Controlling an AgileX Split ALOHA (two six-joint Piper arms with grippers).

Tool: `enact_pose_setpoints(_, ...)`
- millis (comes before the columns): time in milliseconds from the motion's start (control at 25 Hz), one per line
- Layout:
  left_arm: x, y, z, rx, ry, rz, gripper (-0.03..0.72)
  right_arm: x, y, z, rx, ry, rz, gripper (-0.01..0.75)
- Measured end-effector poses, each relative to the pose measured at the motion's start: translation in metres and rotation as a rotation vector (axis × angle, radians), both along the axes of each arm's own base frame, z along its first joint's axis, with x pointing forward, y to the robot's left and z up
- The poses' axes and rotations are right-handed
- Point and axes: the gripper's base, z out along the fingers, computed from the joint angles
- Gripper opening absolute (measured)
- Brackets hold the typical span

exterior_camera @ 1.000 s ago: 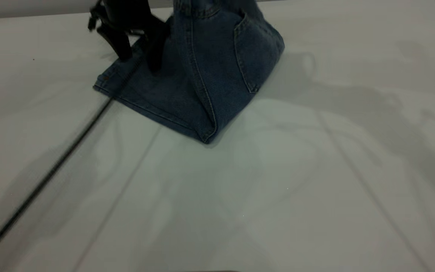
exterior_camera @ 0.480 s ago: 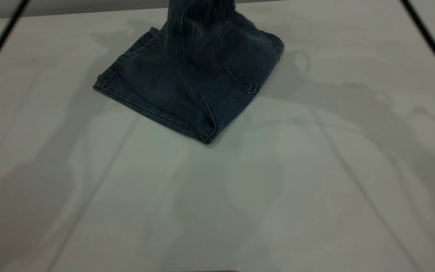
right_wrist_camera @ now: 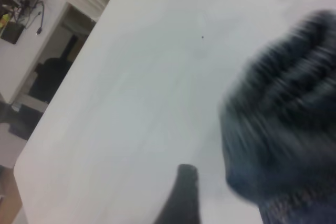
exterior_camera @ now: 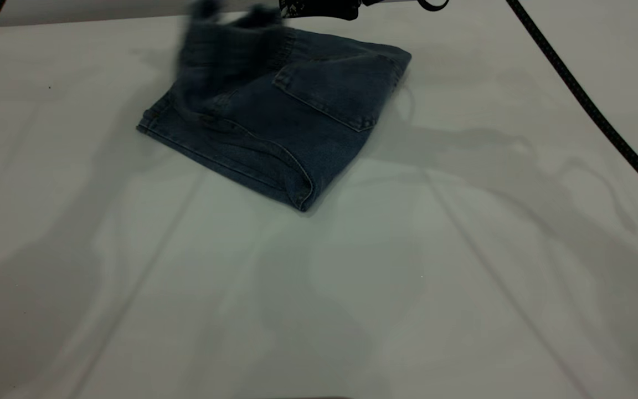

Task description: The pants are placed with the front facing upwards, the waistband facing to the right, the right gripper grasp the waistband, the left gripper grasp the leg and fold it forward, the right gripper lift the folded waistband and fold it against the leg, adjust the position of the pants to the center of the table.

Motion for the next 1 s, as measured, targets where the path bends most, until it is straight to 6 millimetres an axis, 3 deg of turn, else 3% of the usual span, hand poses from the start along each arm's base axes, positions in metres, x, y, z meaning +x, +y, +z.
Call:
enact_pose_setpoints(160, 0.0, -0.001, 0.0, -0.011, 0.003, -0.006, 0.569, 0.001, -0.011, -0.001, -0.042, 0.032, 0.02, 0.676)
enact_pose_setpoints(400, -0.003, -0.021, -0.011, 0.027, 0.021, -0.144, 0.569, 0.009, -0.057, 0.02, -0.128, 0.099, -0.018, 0.645)
enact_pose_setpoints(560, -0.005, -0.04, -0.067, 0.162, 0.142, -0.347, 0.569, 0.008, -0.078, 0.043, -0.151, 0.141, -0.041, 0.633)
enact_pose_setpoints(720, -0.01, -0.043, -0.135, 0.323, 0.273, -0.613, 0.569, 0.001, -0.08, 0.052, -0.174, 0.175, -0.01, 0.619)
enact_pose_setpoints(880, -0.017, -0.04, -0.182, 0.402, 0.362, -0.798, 0.569, -0.003, -0.08, 0.051, -0.182, 0.206, 0.027, 0.604)
enact_pose_setpoints(1000, -0.019, -0.04, -0.211, 0.407, 0.416, -0.835, 0.569, -0.006, -0.079, 0.051, -0.18, 0.218, 0.055, 0.596)
